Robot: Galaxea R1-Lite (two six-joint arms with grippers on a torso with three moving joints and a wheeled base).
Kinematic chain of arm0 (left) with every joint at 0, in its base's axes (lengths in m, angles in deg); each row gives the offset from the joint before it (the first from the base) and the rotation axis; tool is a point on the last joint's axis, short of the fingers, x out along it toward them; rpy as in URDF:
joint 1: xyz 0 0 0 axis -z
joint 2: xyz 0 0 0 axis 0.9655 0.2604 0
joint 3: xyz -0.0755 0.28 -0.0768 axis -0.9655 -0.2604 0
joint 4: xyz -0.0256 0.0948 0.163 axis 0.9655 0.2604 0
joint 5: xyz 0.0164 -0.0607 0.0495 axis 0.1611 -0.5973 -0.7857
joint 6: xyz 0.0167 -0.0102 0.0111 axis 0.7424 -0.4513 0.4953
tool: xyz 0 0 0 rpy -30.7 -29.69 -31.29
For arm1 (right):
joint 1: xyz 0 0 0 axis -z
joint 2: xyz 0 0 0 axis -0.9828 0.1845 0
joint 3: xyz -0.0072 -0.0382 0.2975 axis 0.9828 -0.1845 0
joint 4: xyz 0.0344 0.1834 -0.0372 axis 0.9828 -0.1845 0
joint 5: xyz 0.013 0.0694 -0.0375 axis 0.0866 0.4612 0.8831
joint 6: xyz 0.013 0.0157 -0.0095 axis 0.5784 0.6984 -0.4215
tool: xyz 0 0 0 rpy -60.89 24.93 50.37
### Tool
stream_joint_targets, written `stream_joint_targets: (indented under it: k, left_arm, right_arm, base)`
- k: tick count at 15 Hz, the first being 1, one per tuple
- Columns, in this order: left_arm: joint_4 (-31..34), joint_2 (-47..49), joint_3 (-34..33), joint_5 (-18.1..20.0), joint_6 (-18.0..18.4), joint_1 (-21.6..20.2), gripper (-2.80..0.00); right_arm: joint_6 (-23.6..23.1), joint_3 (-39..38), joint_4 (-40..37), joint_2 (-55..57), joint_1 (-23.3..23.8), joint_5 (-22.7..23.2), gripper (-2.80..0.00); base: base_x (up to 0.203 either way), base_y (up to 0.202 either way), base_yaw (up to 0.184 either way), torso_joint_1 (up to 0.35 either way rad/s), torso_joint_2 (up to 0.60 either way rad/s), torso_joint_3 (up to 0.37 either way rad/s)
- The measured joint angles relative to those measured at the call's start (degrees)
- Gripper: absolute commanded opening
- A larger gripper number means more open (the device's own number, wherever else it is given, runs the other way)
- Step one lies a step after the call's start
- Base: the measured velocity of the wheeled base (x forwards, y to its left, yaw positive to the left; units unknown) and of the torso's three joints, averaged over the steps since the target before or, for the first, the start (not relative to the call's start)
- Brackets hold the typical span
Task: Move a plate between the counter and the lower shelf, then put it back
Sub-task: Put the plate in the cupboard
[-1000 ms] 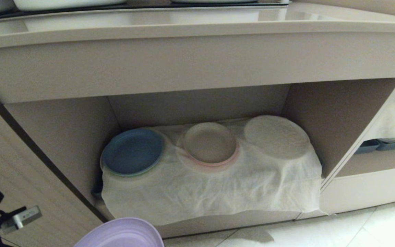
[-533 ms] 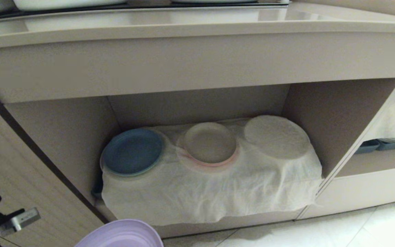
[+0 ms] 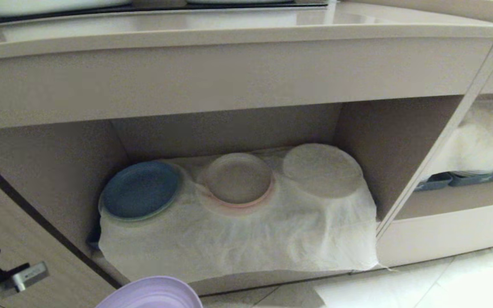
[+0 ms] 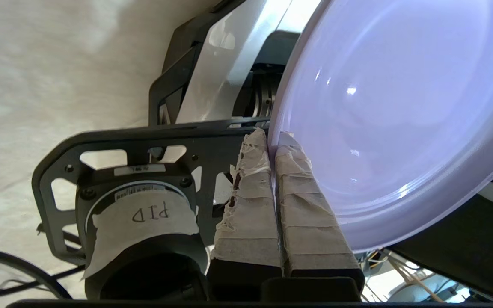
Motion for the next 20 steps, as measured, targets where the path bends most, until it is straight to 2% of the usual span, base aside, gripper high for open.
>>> stream_joint_targets:
  k: [20]
  left_arm:
    - [0.0, -0.1, -0.2, 0.1, 0.0, 0.1, -2.8]
  right_arm:
    - [0.0, 0.0, 0.0, 0.0, 0.0, 0.0, -2.8]
  base:
    - [0.0, -0.194, 0.0, 0.002, 0.0, 0.002]
